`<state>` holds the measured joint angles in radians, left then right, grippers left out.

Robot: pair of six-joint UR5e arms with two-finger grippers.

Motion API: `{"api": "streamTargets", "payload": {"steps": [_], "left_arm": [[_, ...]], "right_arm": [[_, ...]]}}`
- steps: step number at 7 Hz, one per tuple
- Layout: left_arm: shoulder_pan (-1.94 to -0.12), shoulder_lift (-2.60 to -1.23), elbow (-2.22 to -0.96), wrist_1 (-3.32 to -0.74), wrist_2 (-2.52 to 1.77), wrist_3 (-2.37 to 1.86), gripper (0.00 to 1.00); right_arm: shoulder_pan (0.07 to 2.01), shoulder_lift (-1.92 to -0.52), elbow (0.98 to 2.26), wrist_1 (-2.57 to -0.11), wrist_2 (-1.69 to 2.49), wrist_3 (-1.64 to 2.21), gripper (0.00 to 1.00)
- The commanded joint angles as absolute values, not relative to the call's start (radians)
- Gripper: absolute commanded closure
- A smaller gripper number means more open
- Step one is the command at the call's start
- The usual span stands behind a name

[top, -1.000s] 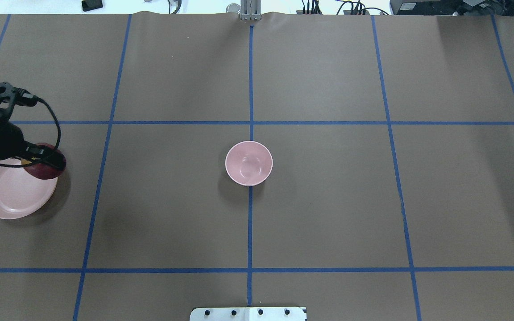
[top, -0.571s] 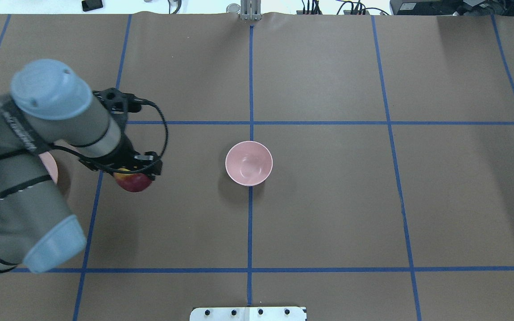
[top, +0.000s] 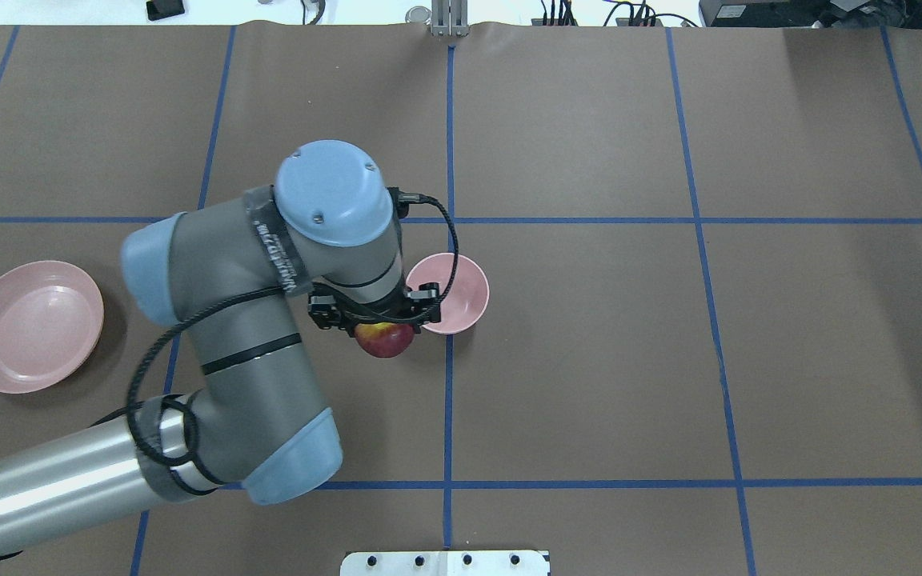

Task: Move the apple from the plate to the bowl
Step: 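Lift the apple and carry it over the pink bowl with the left gripper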

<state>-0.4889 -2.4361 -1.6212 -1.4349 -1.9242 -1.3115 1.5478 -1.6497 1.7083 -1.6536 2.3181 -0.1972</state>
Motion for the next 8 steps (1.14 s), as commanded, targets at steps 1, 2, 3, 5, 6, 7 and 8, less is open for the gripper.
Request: {"api": "streamTargets", "payload": {"steps": [1,2,3,5,6,7,8], "left_arm": [[-0.486,-2.461,-1.560,-1.494,-1.907,-1.319,1.00],[-0.486,-2.462,-1.518,-1.559,-1.893,-1.316,1.00],[-0.488,-2.467,-1.458,-1.648,-1.891,-1.318,1.00],[-0.494,-2.467,-1.433,-1.672,-1.890,-1.318,1.00],[-0.494,-2.465,-1.422,-1.672,-1.890,-1.316,0.98],[-0.497,-2.467,-1.419,-1.674,-1.890,-1.315,0.90],[-0.502,-2.467,-1.417,-1.674,-1.890,-1.315,0.64]], "right_arm": [[1.548,-1.649,1.709,-1.654,2.324,-0.187,0.00],[1.548,-1.648,1.709,-1.654,2.324,-0.189,0.00],[1.548,-1.647,1.709,-1.654,2.325,-0.187,0.00],[1.548,-1.646,1.710,-1.654,2.326,-0.176,0.00],[1.546,-1.646,1.710,-1.654,2.326,-0.176,0.00],[1.546,-1.646,1.710,-1.652,2.326,-0.176,0.00],[1.546,-1.646,1.710,-1.652,2.326,-0.176,0.00]]}}
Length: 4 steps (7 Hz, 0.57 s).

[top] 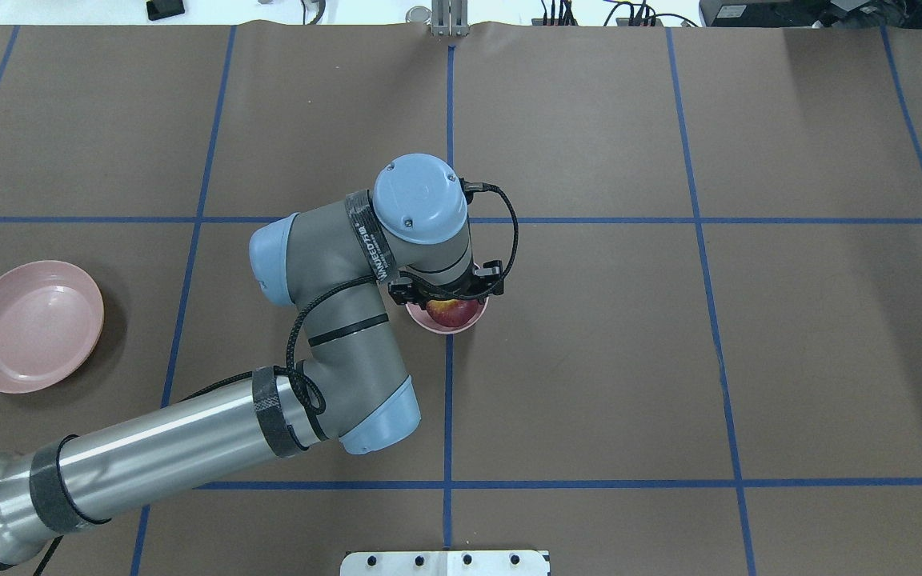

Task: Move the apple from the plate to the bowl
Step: 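Lower the apple into the bowl and open the left gripper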

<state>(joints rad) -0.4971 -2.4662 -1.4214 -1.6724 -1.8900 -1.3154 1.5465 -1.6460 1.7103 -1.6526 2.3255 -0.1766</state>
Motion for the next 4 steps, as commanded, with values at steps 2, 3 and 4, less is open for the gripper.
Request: {"api": "streamTargets", "payload": {"steps": [2,3,4], "left_arm": [[-0.502,-2.465,-1.411,-1.674,-1.890,-1.313,0.12],[-0.502,-2.465,-1.411,-1.674,-1.890,-1.313,0.09],[-0.502,-2.465,-1.411,-1.674,-1.890,-1.313,0.03]], "right_arm": [[1.546,-1.646,1.710,-1.651,2.326,-0.176,0.00],[1.546,-1.646,1.709,-1.651,2.326,-0.176,0.00],[1.546,-1.647,1.709,-1.651,2.326,-0.176,0.00]]}}
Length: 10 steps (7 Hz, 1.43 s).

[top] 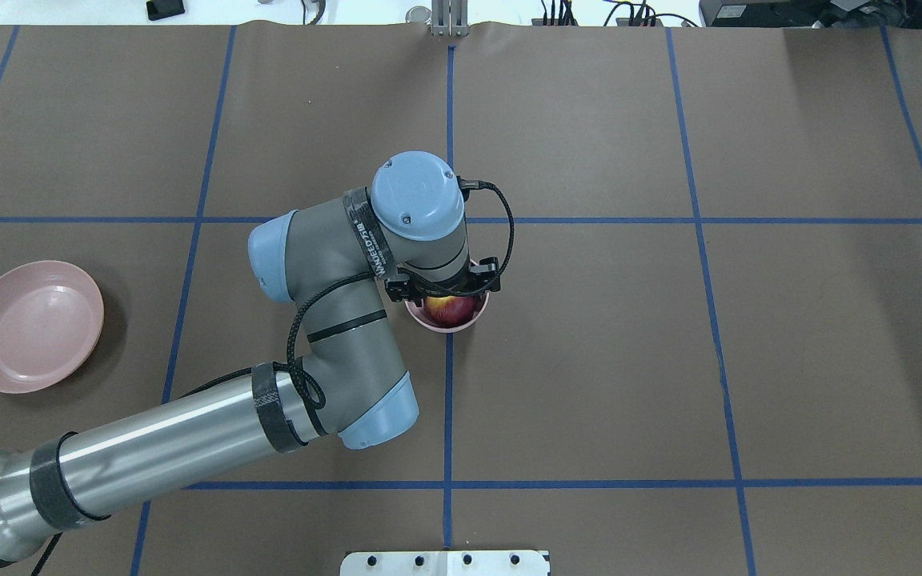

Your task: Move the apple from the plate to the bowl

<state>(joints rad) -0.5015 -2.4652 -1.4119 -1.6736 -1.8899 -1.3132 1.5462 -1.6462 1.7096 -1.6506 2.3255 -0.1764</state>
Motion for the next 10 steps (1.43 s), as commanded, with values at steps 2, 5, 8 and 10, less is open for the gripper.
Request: {"api": "streamTargets", "payload": {"steps": [2,5,8,10], "left_arm": [[-0.515,-2.467,-1.422,-1.671,-1.894,-1.310,0.02],[-0.607,-2.400,-1.509,-1.623,-1.998,-1.196,0.02],[-0.850,-2.100,-1.797,-1.464,-2.135,-0.794,0.02],[-0.990,-1.840,-1.923,-1.467,-2.164,-0.533,0.02]], "right_arm": [[1.546,-1.647,1.709,-1.651,2.326,-0.175,0.00],[1.548,-1.651,1.701,-1.651,2.321,-0.120,0.00],[1.549,-1.658,1.692,-1.649,2.310,-0.124,0.00],[1.551,-1.649,1.692,-1.648,2.272,-0.123,0.00]]}}
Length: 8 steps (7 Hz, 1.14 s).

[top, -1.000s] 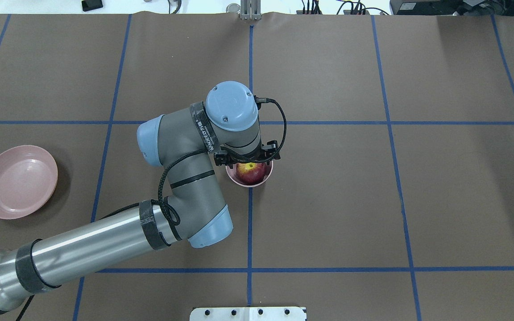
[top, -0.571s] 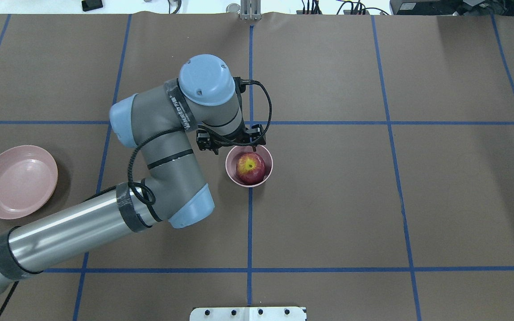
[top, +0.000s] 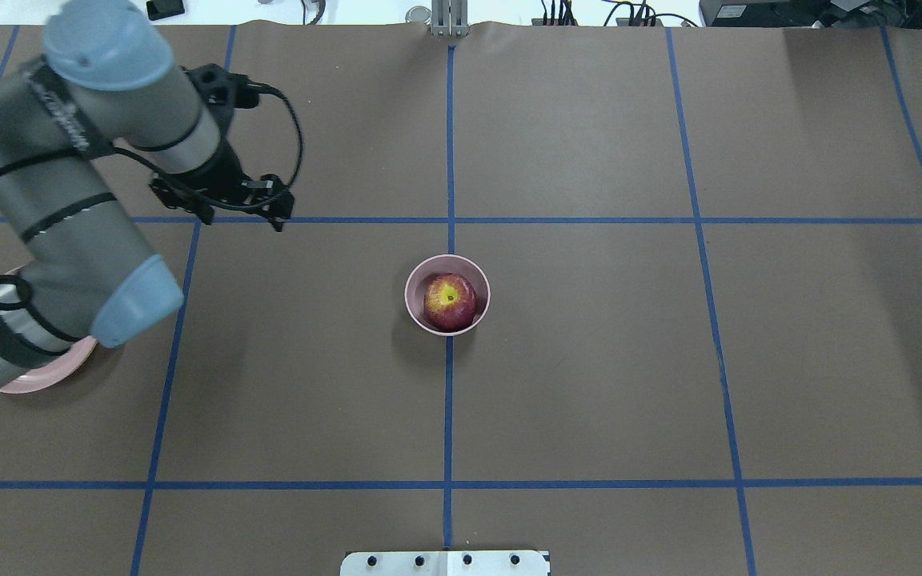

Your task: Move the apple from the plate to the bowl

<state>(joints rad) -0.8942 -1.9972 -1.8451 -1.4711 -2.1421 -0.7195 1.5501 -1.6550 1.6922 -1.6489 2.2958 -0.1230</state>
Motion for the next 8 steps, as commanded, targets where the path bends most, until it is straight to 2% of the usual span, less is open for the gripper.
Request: {"api": "streamTargets", "payload": {"steps": [1,3,5,6,8], "left_arm": [[-1.073,-1.730,-1.951,-1.480,-2.174,-0.364,0.02],[-1.252,-1.590,-1.953,-1.482,-2.230,-0.080,0.02],[-1.467,-1.482,-1.822,-1.482,-2.343,0.188,0.02],[-1.488,-1.480,-1.762,-1.480,-2.339,0.186,0.02],[-1.515,-1.496,-1.729,-1.512,-2.339,0.187,0.02]], "right_arm": [[1.551,-1.641,1.692,-1.647,2.266,-0.121,0.00],[1.551,-1.641,1.692,-1.649,2.267,-0.121,0.00],[1.551,-1.643,1.692,-1.649,2.269,-0.121,0.00],[1.551,-1.643,1.693,-1.649,2.270,-0.121,0.00],[1.549,-1.643,1.697,-1.649,2.273,-0.120,0.00]]}}
